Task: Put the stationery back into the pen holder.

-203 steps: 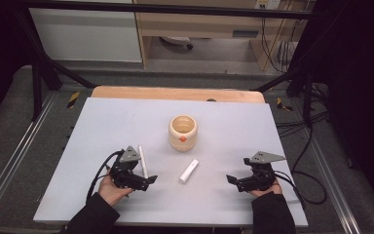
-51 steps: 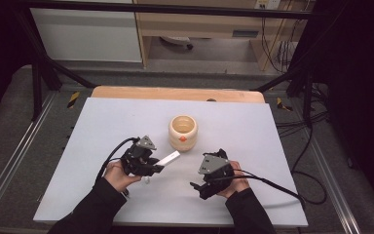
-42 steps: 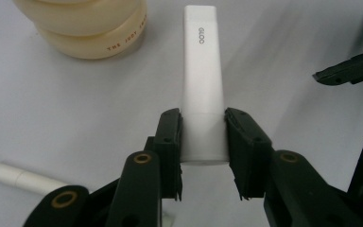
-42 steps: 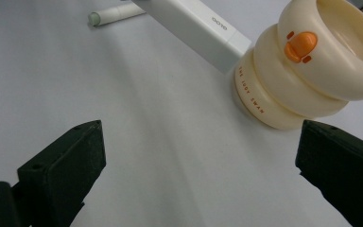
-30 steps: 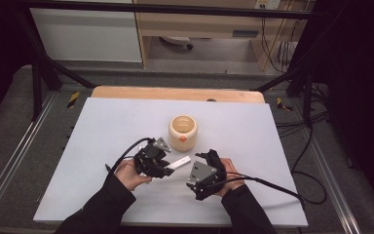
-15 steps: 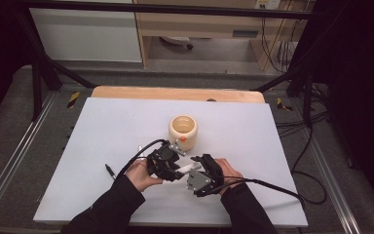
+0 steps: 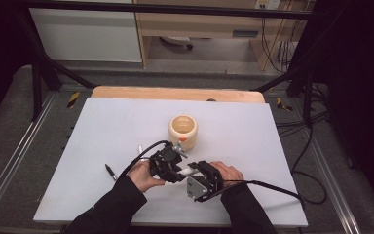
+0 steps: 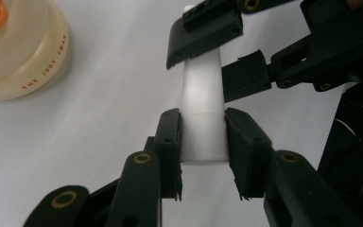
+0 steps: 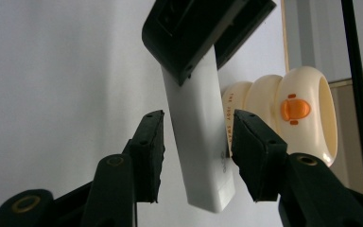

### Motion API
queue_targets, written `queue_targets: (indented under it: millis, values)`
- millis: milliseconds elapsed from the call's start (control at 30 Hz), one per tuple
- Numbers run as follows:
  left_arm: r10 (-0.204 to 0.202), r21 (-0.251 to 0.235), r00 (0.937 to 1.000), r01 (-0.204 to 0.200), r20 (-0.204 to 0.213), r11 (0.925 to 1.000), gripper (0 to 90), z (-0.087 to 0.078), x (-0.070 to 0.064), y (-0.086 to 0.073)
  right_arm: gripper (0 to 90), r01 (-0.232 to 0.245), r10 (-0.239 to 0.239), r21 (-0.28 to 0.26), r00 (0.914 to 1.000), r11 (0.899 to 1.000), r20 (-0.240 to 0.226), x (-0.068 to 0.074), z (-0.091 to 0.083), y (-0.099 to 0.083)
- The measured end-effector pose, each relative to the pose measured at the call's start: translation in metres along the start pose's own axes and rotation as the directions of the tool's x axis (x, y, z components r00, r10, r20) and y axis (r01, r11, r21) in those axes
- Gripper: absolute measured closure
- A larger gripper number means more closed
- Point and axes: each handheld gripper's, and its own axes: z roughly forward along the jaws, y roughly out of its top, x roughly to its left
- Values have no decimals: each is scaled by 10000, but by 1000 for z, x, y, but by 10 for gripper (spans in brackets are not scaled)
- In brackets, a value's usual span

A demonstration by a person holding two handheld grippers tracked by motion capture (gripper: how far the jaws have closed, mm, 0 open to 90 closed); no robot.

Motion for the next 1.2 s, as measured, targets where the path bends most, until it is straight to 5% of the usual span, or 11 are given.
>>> queue_targets:
  millis: [467, 633, 867, 1033, 1200]
  values:
    - [199, -194, 9998, -198, 54, 9996, 665, 0, 0, 0, 663, 722, -722, -14, 9974, 9974, 82, 3, 0, -1]
    - [256, -465, 9997, -256, -17, 9986, 647, -6, 1, -3, 667, 370, -369, -123, 9993, 9992, 59, 0, -1, 0]
    - [289, -915, 9976, -346, -626, 9952, 420, -17, 6, -18, 667, -627, 628, 275, 9980, 9977, -25, -8, -1, -7]
    - [188, -1077, 9931, -314, -1155, 9937, 341, -24, 12, -33, 667, -905, 907, 368, 9959, 9952, -53, -11, 0, -10]
    - [-113, -1214, 9894, -64, -1445, 9926, 281, -27, 19, -48, 667, -1876, 1897, 577, 9813, 9805, -332, -16, 1, -14]
